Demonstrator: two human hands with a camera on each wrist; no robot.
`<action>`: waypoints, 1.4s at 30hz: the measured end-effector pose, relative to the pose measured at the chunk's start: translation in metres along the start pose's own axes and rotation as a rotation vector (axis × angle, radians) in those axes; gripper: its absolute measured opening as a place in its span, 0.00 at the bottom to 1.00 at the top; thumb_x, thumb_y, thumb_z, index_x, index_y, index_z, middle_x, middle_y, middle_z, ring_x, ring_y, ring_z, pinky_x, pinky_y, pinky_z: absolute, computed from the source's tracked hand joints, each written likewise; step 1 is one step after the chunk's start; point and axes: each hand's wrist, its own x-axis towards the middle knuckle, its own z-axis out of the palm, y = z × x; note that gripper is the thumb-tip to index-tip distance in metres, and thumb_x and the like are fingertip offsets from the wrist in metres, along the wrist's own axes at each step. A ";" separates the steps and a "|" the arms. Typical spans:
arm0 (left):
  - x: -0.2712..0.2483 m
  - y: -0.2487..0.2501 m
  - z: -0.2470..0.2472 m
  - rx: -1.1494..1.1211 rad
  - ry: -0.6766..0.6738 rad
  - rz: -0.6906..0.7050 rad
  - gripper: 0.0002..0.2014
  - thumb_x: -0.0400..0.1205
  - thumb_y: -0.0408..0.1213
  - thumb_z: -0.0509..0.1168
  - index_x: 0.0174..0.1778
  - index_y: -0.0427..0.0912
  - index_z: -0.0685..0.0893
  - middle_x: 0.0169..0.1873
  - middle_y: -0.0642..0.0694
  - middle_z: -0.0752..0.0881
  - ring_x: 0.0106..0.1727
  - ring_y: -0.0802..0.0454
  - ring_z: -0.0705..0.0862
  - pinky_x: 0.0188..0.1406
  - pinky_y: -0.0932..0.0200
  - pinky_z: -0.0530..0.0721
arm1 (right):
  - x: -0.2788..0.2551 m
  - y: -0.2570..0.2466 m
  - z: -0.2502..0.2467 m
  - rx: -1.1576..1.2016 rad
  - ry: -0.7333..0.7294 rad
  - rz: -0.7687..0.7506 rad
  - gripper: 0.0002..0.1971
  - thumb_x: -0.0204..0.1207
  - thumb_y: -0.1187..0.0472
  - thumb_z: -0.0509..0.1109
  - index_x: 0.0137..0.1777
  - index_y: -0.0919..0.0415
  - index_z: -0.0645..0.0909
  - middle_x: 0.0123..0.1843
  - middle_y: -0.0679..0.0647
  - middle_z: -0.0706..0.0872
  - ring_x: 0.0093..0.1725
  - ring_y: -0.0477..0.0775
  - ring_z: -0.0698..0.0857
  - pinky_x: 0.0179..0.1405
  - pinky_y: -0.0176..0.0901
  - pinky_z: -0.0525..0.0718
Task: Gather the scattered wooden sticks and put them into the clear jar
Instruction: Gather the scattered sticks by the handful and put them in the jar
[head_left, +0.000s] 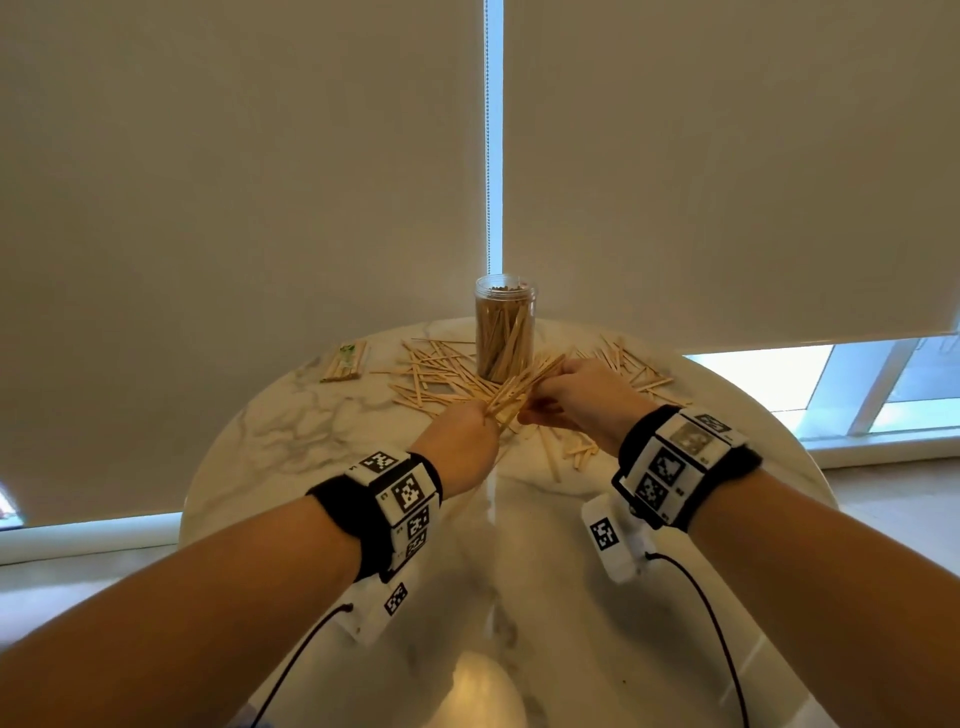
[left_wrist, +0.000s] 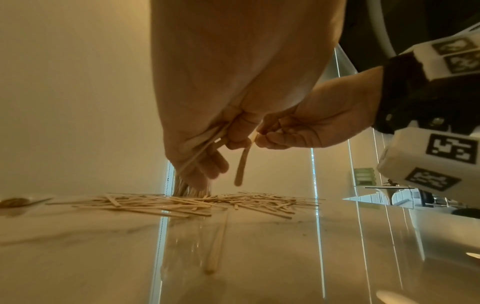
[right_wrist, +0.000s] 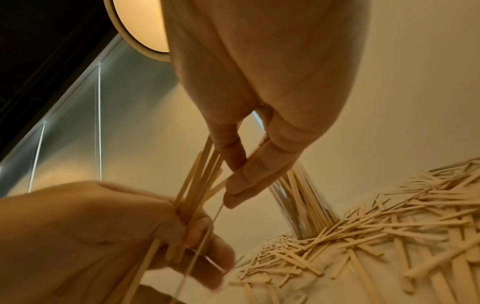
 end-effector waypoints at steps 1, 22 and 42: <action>-0.001 0.000 0.002 -0.044 -0.020 -0.009 0.11 0.87 0.36 0.52 0.51 0.39 0.80 0.44 0.39 0.86 0.40 0.43 0.83 0.37 0.50 0.83 | 0.000 0.000 0.001 0.009 0.003 0.001 0.05 0.79 0.76 0.68 0.52 0.77 0.82 0.51 0.73 0.90 0.49 0.67 0.93 0.52 0.55 0.92; -0.011 0.002 0.011 -0.060 -0.128 -0.038 0.23 0.88 0.62 0.52 0.43 0.46 0.78 0.31 0.46 0.78 0.28 0.52 0.79 0.30 0.54 0.88 | 0.002 -0.003 -0.001 -0.188 -0.042 -0.151 0.09 0.86 0.64 0.64 0.51 0.65 0.86 0.52 0.64 0.92 0.46 0.58 0.90 0.49 0.49 0.91; 0.034 -0.005 0.014 0.733 -0.252 -0.047 0.14 0.89 0.37 0.58 0.66 0.33 0.81 0.64 0.37 0.84 0.64 0.40 0.83 0.58 0.53 0.81 | 0.068 0.022 -0.052 -1.537 -0.014 0.335 0.48 0.77 0.23 0.48 0.79 0.64 0.73 0.79 0.61 0.76 0.77 0.62 0.75 0.74 0.52 0.72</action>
